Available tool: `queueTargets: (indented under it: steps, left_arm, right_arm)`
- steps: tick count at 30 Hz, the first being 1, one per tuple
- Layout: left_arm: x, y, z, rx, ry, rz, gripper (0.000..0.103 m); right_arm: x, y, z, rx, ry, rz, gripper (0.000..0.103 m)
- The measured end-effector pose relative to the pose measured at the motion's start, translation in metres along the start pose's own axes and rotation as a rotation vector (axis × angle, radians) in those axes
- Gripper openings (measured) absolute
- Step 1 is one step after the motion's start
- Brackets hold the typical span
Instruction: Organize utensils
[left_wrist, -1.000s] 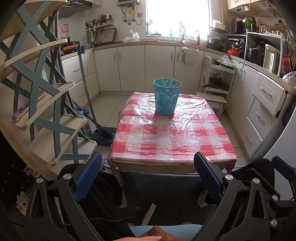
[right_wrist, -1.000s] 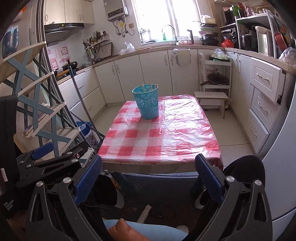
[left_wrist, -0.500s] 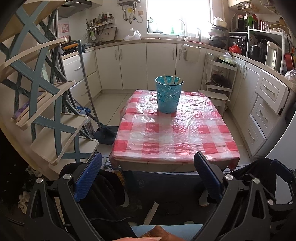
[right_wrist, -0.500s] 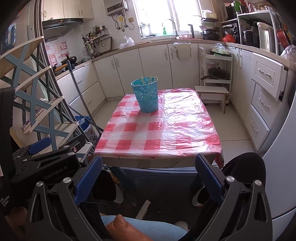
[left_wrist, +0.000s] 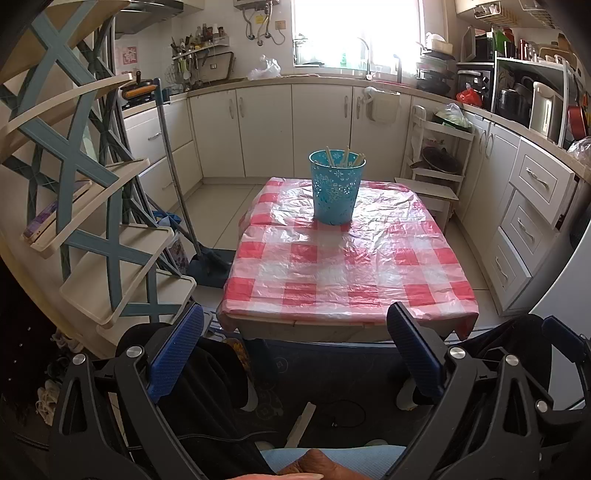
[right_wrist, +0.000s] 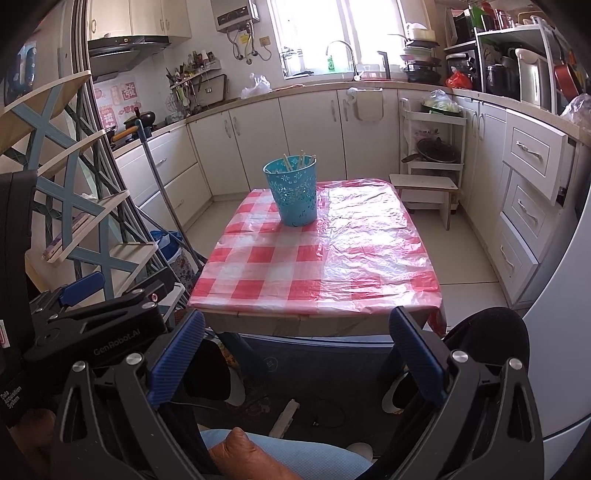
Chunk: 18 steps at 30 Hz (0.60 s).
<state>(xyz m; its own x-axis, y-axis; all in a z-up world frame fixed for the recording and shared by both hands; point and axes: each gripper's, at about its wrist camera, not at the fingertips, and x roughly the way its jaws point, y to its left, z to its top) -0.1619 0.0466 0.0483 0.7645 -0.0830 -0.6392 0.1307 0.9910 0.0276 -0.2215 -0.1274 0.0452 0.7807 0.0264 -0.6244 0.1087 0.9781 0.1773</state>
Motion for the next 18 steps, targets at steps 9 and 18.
queueTargets:
  steps: [9, 18]
  left_arm:
    - [0.0005, -0.0006, -0.0007, 0.0, 0.002, 0.0, 0.095]
    - [0.0003, -0.0006, -0.0005, 0.001, 0.002, 0.0, 0.095]
  right_arm:
    - [0.0008, -0.0007, 0.0, 0.001, 0.002, 0.002, 0.096]
    - [0.0005, -0.0011, 0.0002, 0.001, 0.001, 0.002, 0.096]
